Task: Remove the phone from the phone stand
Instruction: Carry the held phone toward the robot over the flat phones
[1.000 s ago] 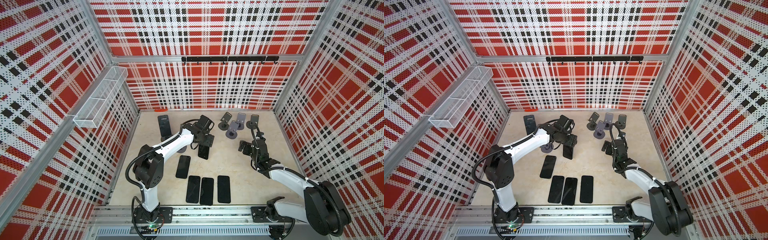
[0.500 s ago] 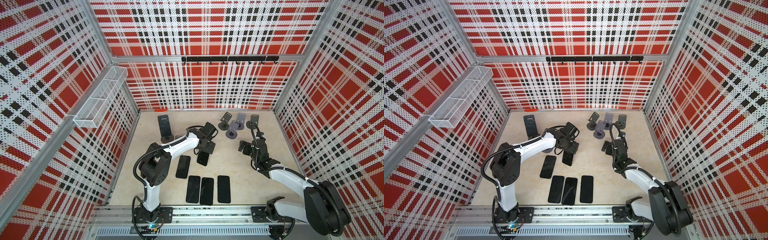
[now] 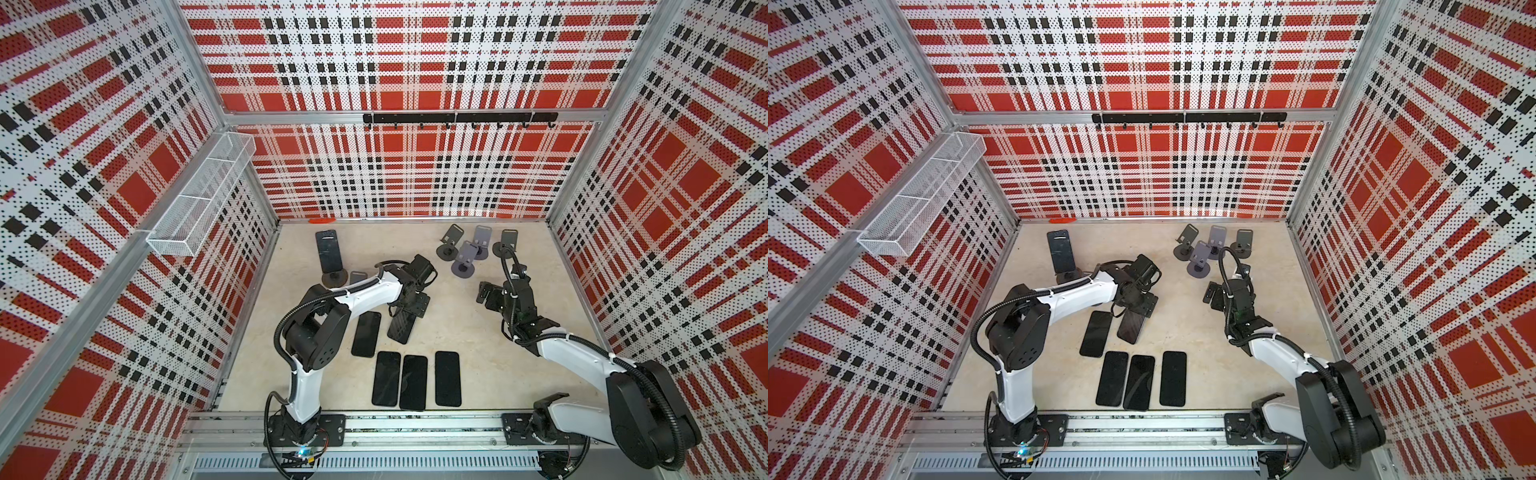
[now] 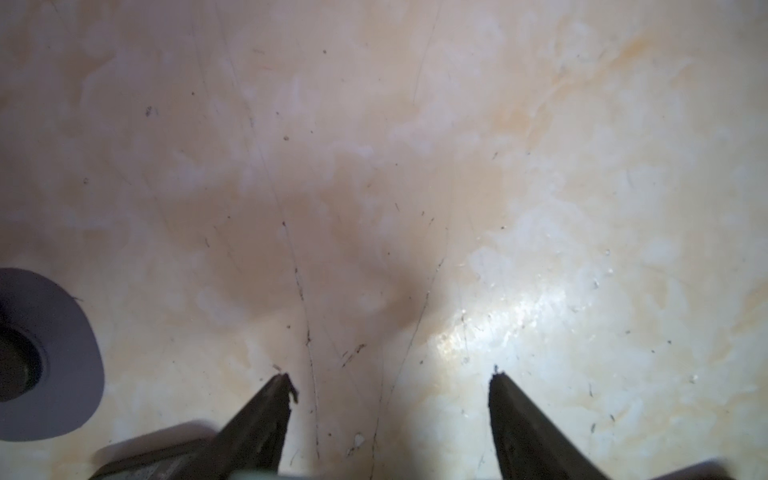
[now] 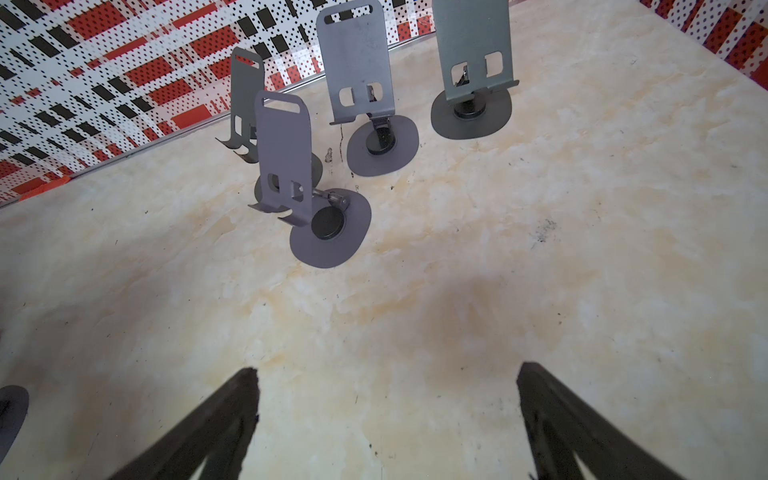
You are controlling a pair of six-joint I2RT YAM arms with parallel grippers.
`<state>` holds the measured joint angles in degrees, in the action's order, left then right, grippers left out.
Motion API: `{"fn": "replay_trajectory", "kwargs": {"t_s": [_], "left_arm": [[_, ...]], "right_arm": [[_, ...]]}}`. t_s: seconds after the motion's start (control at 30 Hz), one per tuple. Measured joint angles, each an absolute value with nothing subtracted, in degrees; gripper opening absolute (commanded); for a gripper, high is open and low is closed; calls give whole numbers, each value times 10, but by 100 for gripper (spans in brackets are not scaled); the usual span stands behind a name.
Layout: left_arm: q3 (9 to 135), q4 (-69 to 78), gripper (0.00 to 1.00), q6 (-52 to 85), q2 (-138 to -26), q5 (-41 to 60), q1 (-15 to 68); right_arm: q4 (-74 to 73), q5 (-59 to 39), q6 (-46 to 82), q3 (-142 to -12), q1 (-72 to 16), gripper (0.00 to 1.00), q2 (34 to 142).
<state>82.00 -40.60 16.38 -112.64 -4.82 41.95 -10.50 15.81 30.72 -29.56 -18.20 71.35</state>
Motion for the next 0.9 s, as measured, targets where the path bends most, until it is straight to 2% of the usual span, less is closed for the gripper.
{"fn": "replay_trajectory", "kwargs": {"t_s": [0.33, 0.9], "left_arm": [[780, -340, 63, 173, -1134, -53, 420], [755, -320, 69, 178, -1141, -65, 422]], "right_arm": [[-98, 159, 307, -310, -182, 100, 715], [-97, 131, 307, -321, -182, 100, 737]]}}
